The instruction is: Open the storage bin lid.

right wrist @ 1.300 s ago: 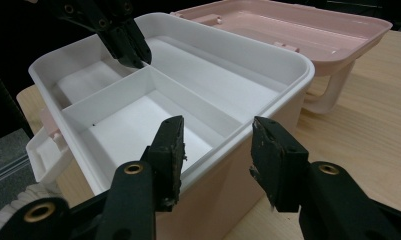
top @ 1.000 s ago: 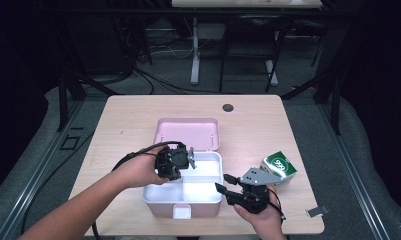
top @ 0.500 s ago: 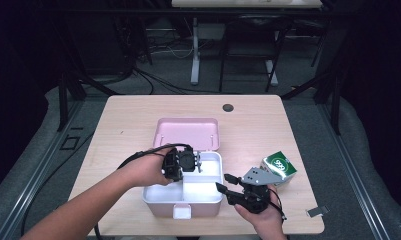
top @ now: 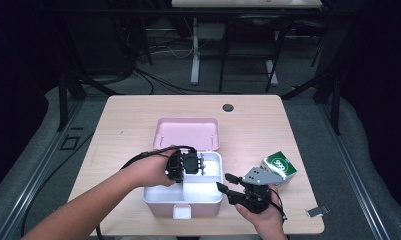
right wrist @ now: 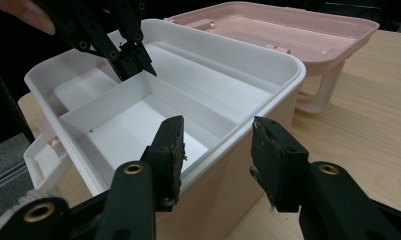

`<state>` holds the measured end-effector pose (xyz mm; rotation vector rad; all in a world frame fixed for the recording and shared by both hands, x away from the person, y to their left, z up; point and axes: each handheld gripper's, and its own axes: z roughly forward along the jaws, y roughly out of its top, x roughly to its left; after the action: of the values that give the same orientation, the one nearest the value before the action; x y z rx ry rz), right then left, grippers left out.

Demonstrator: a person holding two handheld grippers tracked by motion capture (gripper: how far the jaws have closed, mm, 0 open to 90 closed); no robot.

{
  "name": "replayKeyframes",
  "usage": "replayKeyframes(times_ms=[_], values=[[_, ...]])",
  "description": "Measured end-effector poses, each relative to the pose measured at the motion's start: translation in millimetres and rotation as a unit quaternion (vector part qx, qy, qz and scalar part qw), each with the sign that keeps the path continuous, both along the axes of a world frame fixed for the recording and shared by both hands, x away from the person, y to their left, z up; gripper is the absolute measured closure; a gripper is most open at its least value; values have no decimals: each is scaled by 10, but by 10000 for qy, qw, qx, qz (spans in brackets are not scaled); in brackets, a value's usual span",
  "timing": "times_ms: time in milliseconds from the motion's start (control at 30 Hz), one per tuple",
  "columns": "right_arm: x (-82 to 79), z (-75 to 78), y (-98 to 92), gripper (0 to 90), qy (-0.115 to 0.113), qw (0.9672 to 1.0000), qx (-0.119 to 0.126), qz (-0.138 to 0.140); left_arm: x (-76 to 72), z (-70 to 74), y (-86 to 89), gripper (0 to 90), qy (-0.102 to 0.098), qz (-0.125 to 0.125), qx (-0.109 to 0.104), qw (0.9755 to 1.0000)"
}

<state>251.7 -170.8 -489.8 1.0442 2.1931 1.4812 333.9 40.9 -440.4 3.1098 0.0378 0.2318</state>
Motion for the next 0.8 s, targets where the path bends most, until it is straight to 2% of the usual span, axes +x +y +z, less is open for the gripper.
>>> replayKeyframes(times_ms=[133,367,600,700,800], values=[[0,0,-3,561,20,10000,-30,-8,25,4,-23,857,77,-43,119,9999],[4,-2,-21,560,8,10000,39,-42,32,8,-23,866,101,-57,96,9999],[-10,38,-49,560,-16,10000,71,-64,28,35,-28,870,4,-147,163,9998],[-19,64,-65,560,-96,9998,123,-85,13,54,-21,875,-67,-151,115,9998],[-37,118,-97,559,-145,9998,120,-100,-6,99,-29,880,-165,-189,169,9995]])
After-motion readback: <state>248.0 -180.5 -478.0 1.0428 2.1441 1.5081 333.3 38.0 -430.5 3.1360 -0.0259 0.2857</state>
